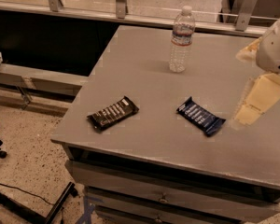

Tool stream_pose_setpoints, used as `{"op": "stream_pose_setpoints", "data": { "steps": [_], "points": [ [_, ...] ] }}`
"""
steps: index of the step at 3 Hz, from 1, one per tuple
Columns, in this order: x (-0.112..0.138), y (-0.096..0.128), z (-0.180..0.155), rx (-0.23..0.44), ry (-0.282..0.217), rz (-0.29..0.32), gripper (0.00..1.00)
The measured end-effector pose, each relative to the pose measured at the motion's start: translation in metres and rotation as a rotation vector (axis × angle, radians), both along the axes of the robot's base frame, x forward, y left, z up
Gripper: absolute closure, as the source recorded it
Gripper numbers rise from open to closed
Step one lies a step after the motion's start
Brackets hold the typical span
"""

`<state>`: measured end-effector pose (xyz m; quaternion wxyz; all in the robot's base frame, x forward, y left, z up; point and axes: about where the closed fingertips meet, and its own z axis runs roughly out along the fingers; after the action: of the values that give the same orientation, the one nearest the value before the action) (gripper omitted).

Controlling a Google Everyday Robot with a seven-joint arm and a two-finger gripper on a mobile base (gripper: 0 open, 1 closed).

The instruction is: Pick rxbar blueberry

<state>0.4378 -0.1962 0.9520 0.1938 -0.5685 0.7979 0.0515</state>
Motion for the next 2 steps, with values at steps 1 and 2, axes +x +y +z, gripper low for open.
{"op": "stream_pose_setpoints", "data": {
  "steps": [1,2],
  "points": [
    [0.001,0.002,-0.016,0.059,0.011,-0.038,0.00],
    [0.001,0.002,-0.033,0.099,0.018,-0.111,0.00]
  ]
}}
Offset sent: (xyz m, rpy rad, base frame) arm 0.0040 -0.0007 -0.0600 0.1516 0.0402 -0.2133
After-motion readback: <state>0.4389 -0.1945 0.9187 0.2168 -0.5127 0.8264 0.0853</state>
